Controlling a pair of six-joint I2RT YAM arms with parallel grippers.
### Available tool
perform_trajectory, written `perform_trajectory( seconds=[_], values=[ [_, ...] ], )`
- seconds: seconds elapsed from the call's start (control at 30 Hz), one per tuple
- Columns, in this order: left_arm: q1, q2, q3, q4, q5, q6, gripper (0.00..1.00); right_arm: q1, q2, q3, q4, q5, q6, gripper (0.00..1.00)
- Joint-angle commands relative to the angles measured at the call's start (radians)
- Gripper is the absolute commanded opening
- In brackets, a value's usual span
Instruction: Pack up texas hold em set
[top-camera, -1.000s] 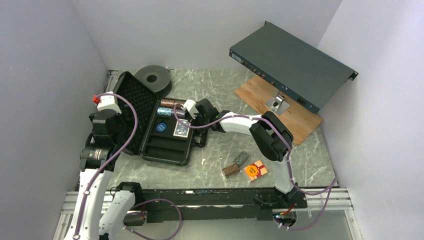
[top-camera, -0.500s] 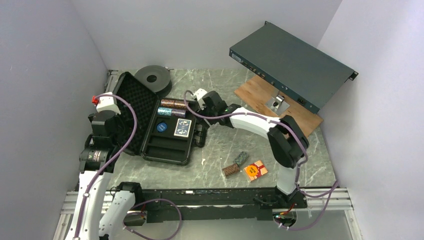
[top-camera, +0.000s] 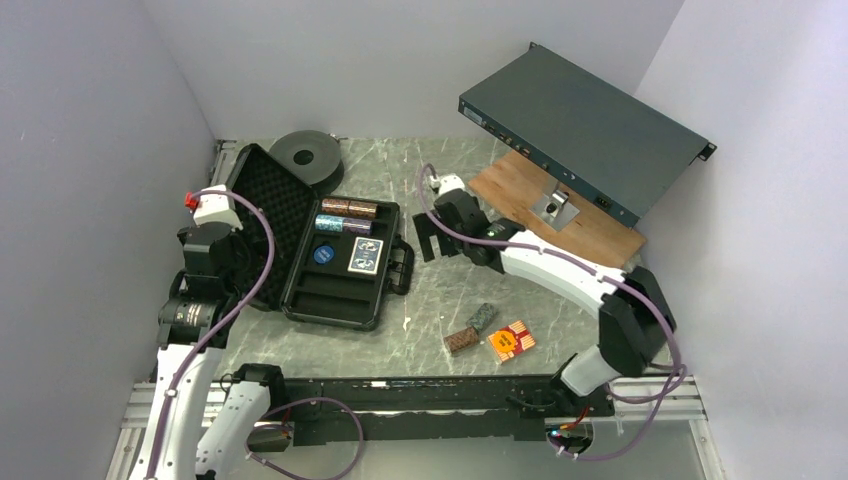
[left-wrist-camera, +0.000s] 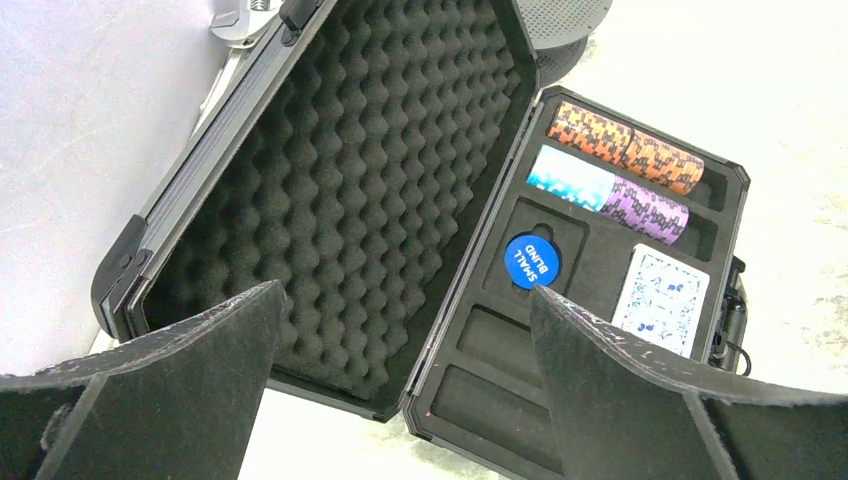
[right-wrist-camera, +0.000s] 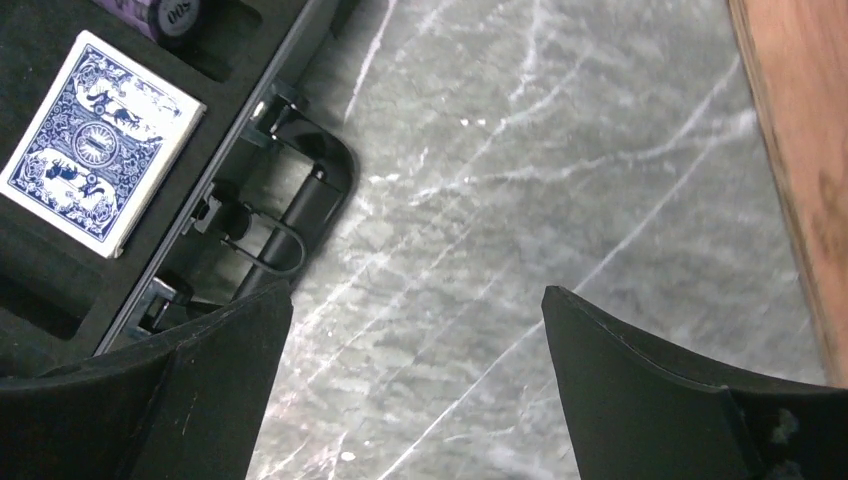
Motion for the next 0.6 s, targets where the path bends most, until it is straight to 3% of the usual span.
perform_trajectory(
  seconds=[0.0, 0.27, 0.57],
  values=[
    [-0.016, -0.021, 0.011, 0.016, -0.021, -0.005, 0.98, 0.002, -0.171, -0.144, 0.003, 0.072, 0.196, 1.0],
    [-0.038, -0.029, 0.012, 0.01, -0.045, -0.002, 0.98, -0.002, -0.386, -0.302, -0.102, 0.134, 0.504, 1.0],
    [-0.043, -0.031, 0.014, 0.007, -0.055, 0.002, 0.99, -0.002, -0.391, -0.342, -0.315, 0.136, 0.757, 0.97]
  ],
)
